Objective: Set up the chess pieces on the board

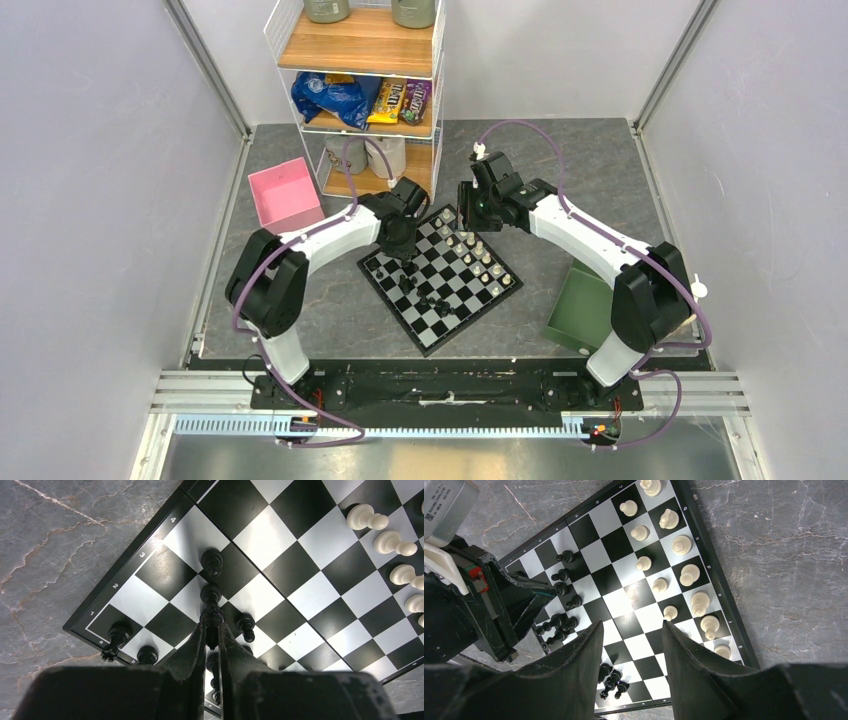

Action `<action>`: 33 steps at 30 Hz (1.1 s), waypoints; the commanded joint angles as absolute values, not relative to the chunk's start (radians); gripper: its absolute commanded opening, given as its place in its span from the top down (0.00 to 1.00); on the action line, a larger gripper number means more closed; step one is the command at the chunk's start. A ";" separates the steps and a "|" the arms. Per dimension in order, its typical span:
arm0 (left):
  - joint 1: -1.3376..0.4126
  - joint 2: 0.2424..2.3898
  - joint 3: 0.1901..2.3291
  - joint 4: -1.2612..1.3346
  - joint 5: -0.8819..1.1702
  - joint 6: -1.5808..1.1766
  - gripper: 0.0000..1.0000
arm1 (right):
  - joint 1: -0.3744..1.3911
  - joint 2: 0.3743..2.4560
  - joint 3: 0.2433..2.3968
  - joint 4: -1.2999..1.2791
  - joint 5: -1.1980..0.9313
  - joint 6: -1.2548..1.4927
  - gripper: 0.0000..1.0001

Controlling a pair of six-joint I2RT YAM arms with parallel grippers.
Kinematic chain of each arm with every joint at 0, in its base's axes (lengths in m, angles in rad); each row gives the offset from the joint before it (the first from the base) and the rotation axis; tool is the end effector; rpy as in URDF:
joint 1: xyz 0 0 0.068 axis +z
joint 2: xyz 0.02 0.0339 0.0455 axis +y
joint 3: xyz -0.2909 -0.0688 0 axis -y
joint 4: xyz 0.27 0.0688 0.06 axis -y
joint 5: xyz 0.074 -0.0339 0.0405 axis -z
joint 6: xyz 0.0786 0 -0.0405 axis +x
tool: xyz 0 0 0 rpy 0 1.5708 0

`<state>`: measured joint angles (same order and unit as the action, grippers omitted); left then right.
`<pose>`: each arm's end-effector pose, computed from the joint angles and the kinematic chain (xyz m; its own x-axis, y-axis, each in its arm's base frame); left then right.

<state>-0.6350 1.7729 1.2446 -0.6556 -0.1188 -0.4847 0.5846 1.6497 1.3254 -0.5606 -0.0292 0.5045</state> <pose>0.3269 -0.2293 0.1734 -0.9174 0.1012 -0.3850 0.1419 0.9867 -0.0787 0.3445 0.2307 0.2563 -0.8390 0.0241 -0.5435 -0.1845 0.9272 0.3259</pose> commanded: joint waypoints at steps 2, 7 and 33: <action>-0.627 1.686 1.269 -0.687 -0.160 -0.465 0.94 | 0.580 1.651 1.353 -0.546 -0.029 0.503 0.45; -0.623 1.652 1.267 -0.713 -0.170 -0.459 0.93 | 0.580 1.650 1.353 -0.546 -0.032 0.505 0.45; -0.620 1.530 1.107 -0.765 -0.158 -0.473 0.95 | 0.580 1.631 1.335 -0.546 -0.044 0.515 0.45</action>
